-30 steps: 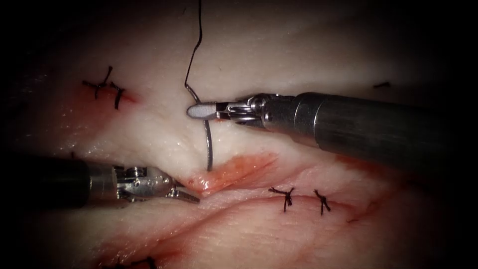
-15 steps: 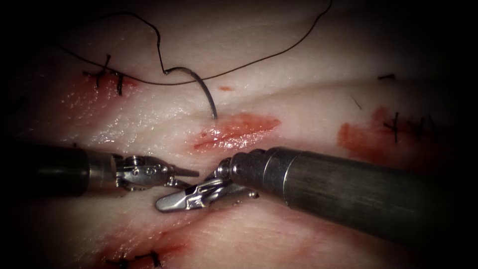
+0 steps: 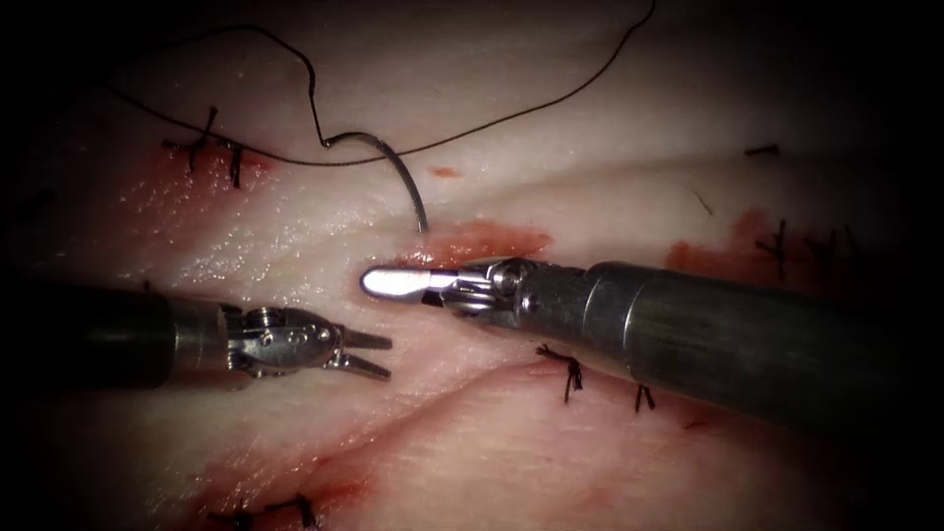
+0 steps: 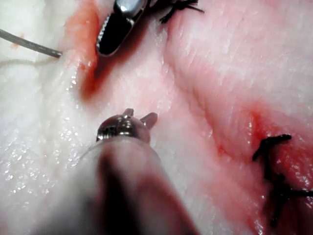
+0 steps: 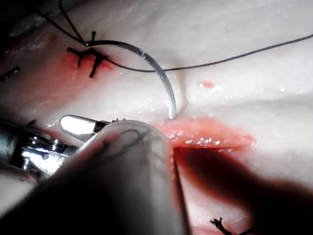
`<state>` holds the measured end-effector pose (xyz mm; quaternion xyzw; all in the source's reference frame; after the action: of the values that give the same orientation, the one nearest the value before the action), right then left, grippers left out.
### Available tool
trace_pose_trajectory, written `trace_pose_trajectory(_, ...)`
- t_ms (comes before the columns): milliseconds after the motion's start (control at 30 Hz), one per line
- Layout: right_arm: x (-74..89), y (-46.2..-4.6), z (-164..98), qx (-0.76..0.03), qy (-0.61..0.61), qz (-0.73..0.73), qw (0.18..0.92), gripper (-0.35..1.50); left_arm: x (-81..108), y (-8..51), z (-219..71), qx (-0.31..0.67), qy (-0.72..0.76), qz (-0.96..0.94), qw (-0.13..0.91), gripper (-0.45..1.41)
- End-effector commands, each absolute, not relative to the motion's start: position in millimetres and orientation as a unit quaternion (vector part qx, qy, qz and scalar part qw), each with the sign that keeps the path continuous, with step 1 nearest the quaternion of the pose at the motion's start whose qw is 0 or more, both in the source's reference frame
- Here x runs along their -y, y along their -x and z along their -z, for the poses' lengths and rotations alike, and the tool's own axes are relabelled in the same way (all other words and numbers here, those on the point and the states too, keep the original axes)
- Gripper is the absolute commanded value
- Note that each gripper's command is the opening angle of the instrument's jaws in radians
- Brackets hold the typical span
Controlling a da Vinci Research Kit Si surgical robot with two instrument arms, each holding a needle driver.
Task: Wound Closure
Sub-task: Pass the needle through the top of the wound.
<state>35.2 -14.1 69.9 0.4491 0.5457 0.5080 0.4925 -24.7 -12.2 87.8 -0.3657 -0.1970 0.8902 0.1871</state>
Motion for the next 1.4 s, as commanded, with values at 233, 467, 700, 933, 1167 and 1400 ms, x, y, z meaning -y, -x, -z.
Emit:
trace_pose_trajectory(233, 7.1, -36.1, -69.1, -0.579, -0.309, -0.368, 0.658, 1.25, 12.1, 25.4, -88.3, 0.197, 0.366, -0.89, 0.187, 0.38)
trace_pose_trajectory(467, 3.9, -37.2, -70.6, -0.552, -0.251, -0.246, 0.756, 1.25, 12.2, 25.4, -88.4, 0.196, 0.366, -0.89, 0.187, 0.36)
trace_pose_trajectory(700, 0.8, -39.8, -73.3, -0.512, -0.215, -0.178, 0.812, 1.23, 12.2, 25.4, -88.4, 0.196, 0.366, -0.89, 0.187, 0.36)
trace_pose_trajectory(933, 0.6, -41.6, -76.1, -0.487, -0.186, -0.132, 0.843, 1.16, 12.2, 25.4, -88.3, 0.196, 0.366, -0.89, 0.187, 0.36)
trace_pose_trajectory(1167, 2.0, -41.3, -75.8, -0.484, -0.19, -0.123, 0.845, -0.35, 12.2, 25.4, -88.3, 0.196, 0.366, -0.89, 0.187, 0.36)
trace_pose_trajectory(1400, 3.4, -41.6, -76.5, -0.45, -0.185, -0.109, 0.867, -0.35, 12.2, 25.4, -88.3, 0.196, 0.366, -0.89, 0.187, 0.36)
